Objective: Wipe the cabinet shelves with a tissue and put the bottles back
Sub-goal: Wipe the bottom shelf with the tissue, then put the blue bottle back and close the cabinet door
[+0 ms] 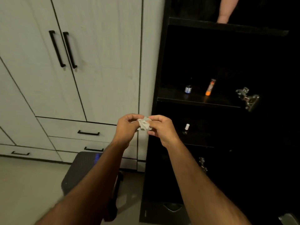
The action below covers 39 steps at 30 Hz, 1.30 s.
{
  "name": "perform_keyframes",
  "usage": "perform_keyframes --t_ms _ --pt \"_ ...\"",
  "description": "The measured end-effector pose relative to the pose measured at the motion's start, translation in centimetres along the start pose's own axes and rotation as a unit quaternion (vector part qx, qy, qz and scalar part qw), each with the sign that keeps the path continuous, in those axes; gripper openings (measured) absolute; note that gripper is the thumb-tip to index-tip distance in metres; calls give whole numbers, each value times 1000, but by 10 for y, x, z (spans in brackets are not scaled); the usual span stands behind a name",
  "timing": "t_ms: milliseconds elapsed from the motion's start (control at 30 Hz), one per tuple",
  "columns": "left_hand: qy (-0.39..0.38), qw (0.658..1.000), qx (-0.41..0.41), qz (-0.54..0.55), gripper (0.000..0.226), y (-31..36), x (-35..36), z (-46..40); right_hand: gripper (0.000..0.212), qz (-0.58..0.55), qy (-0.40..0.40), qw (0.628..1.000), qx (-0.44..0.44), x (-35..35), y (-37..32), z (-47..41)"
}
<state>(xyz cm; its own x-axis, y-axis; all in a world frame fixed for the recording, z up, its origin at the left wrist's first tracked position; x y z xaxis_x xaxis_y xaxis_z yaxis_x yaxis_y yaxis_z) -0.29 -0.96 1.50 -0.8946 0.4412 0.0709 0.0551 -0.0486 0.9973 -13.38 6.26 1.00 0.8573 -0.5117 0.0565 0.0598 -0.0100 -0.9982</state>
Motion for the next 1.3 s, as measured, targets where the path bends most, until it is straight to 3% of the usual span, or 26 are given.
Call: perform_keyframes --t_ms 300,500,667,867,1100,1167,1300 --pt "98 990 -98 8 26 -29 -104 -10 7 55 -27 998 -9 92 33 -33" --pt "63 992 -106 -26 29 -36 -177 -23 11 81 -49 995 -7 171 53 -48" --pt "43 990 -105 -77 49 -32 -248 -35 22 97 -67 993 5 243 76 -55" --pt "61 981 -139 -117 53 -49 -315 -54 27 218 -67 970 -79 297 97 -62" --pt "24 974 -185 -128 54 -96 -343 -78 55 308 -200 927 -79 337 135 -85" --pt "4 971 -188 -145 51 -106 -344 -84 52 329 -224 915 -64 339 148 -95" --pt "-14 966 -186 -180 49 -126 -346 -100 18 322 -243 915 -24 341 176 -114"
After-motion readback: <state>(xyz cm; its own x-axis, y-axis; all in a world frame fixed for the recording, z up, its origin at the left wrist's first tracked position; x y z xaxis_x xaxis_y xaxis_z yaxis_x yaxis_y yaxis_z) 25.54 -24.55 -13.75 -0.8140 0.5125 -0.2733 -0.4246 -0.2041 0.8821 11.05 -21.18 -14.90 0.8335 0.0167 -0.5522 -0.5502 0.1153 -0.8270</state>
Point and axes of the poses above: each hand's wrist, its own z-axis away from the middle knuckle, its own x-axis out of the palm, y = z × x, the point moved 7 cm from there along -z, towards the middle knuckle, and after that the axes turned 4 degrees about -x, right-handed, at the moved point
